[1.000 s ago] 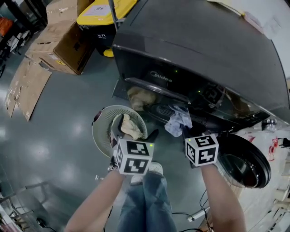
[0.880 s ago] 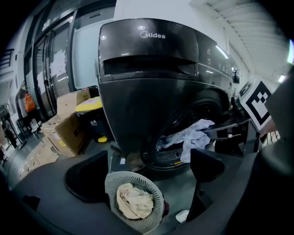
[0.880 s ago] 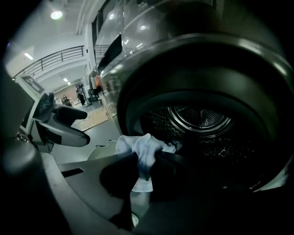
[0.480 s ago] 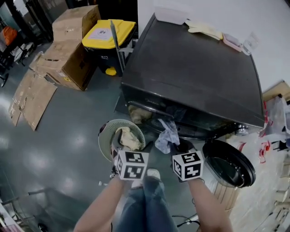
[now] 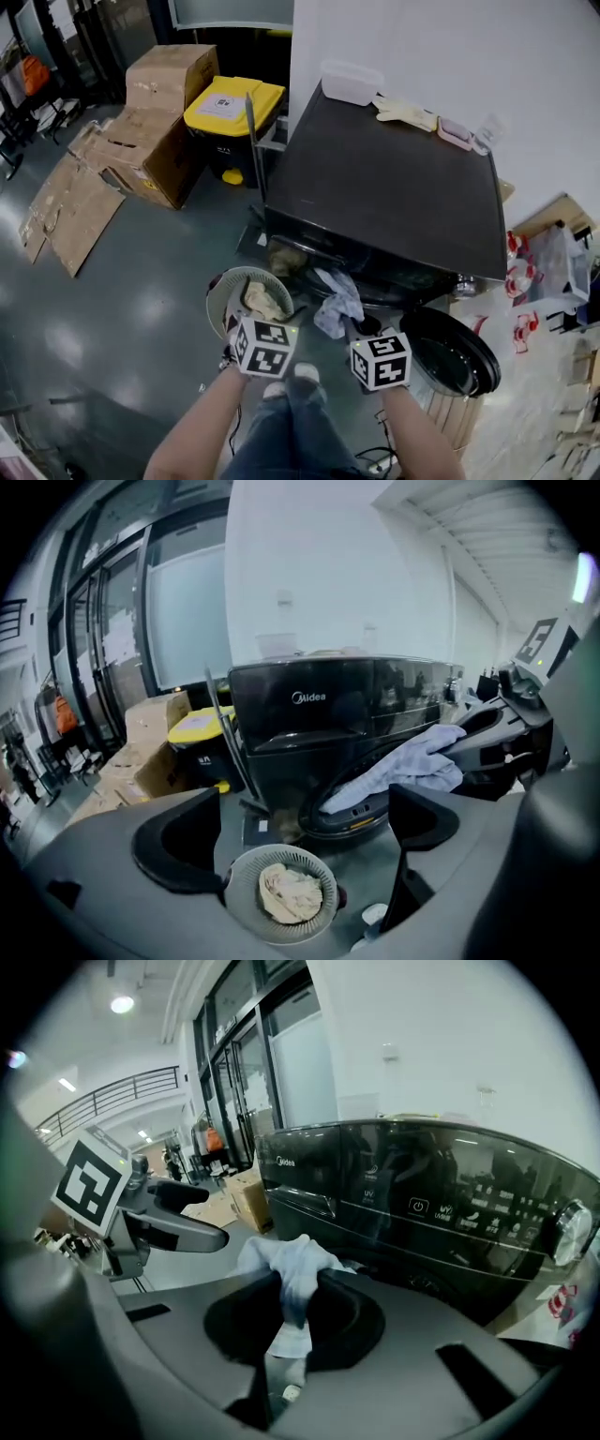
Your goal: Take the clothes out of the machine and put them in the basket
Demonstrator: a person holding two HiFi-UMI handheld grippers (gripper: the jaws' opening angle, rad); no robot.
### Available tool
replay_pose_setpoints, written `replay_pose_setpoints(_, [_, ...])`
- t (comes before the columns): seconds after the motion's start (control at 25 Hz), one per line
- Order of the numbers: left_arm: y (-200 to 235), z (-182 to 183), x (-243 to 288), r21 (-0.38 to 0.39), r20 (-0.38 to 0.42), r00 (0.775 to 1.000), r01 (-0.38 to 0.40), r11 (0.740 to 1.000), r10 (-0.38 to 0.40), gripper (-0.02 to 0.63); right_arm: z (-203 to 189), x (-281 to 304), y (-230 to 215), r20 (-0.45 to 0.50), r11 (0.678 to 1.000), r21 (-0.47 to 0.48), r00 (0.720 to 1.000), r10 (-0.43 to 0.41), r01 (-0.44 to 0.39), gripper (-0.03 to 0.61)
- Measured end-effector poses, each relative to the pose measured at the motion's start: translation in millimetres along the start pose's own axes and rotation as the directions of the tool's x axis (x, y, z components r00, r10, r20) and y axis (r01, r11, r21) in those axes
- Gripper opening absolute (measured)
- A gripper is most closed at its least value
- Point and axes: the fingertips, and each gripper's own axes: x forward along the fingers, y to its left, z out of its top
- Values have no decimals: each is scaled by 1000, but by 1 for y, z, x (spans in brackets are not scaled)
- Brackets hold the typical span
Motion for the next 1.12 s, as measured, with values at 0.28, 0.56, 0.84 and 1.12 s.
replay_pose_setpoints(0.28, [-20, 32, -24, 119, 49, 993, 103, 987, -110, 562, 28, -40, 10, 57, 998, 55, 998, -8, 4, 32])
replay_pose_setpoints(0.56, [-35, 19, -20, 273, 23, 979, 190, 943, -204, 563, 62, -81, 6, 128, 996, 82, 991, -30, 19, 32])
replay_pose_setpoints(0.84, [-69, 32, -29, 251, 44, 957, 268, 930, -287, 561, 103, -115, 18, 221, 1000, 30, 975, -5, -1, 32])
replay_pose_setpoints(1.12, [-105, 55, -49, 309, 105, 894, 387, 869, -436, 561, 137, -141, 28, 337, 999, 16, 941, 43, -52, 32])
